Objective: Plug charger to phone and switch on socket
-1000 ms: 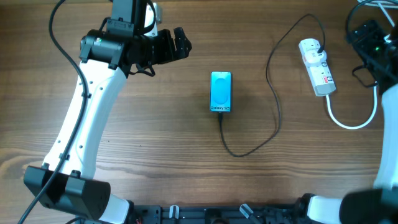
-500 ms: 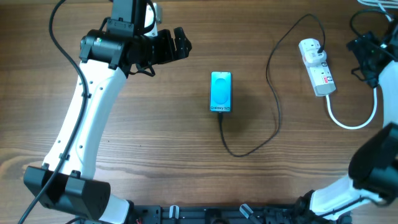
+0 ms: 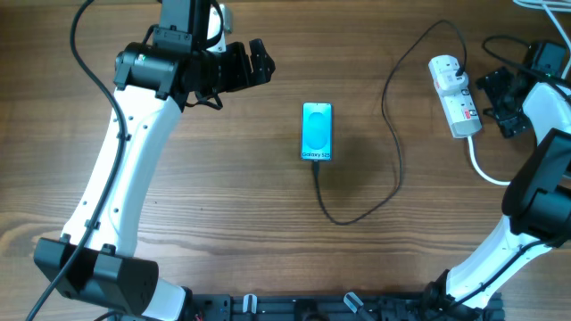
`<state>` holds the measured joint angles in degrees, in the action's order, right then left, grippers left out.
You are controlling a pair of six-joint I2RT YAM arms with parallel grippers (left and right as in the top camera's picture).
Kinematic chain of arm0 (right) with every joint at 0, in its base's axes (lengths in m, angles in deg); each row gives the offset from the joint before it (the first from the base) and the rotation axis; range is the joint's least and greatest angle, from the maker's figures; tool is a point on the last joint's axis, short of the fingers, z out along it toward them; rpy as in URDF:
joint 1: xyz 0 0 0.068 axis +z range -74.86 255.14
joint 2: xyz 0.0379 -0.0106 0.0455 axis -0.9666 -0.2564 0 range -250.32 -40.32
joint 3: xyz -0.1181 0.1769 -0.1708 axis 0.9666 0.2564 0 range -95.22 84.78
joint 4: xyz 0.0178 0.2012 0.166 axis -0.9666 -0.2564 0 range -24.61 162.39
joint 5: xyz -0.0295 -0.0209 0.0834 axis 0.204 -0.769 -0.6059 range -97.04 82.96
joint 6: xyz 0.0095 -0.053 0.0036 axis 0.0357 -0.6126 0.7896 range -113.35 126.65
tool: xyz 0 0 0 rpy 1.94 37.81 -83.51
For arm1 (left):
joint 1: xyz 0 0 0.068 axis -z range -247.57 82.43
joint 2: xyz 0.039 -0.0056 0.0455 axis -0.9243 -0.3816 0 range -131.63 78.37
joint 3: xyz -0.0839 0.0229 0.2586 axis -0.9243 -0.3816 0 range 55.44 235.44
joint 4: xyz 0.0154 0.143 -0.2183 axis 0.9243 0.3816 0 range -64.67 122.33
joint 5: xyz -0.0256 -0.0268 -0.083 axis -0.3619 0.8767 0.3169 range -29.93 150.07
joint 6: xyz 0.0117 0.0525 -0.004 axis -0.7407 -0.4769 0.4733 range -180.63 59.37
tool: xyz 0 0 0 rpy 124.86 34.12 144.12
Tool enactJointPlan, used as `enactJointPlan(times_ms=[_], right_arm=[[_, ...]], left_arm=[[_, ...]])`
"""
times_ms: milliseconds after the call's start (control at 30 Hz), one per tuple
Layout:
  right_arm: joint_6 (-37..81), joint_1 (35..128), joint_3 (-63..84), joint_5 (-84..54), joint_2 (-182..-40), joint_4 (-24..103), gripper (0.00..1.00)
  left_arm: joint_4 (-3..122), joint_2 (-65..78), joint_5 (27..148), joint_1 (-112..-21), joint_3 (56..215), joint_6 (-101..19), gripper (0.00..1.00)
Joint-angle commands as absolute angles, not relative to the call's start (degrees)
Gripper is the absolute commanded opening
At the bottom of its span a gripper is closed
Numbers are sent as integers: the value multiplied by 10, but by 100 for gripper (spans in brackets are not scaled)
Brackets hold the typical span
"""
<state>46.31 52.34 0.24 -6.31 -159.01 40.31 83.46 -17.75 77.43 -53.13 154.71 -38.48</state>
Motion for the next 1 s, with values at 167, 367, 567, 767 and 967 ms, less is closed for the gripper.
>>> enactJointPlan(times_ms=[167, 367, 567, 767, 967], right_arm=[[454, 536, -1, -90, -1598, 403, 100], [441, 543, -1, -69, -1600, 400, 100], [443, 543, -1, -66, -1601, 400, 100], [442, 543, 0, -52, -1601, 397, 100], [442, 543, 0, -51, -1601, 392, 100]], left_arm=[[835, -177, 769, -532, 1548, -394, 100], [835, -177, 769, -532, 1548, -394, 100], [835, -177, 769, -532, 1548, -394, 100], [835, -177, 769, -532, 1548, -394, 100], [835, -177, 769, -532, 1548, -394, 100]])
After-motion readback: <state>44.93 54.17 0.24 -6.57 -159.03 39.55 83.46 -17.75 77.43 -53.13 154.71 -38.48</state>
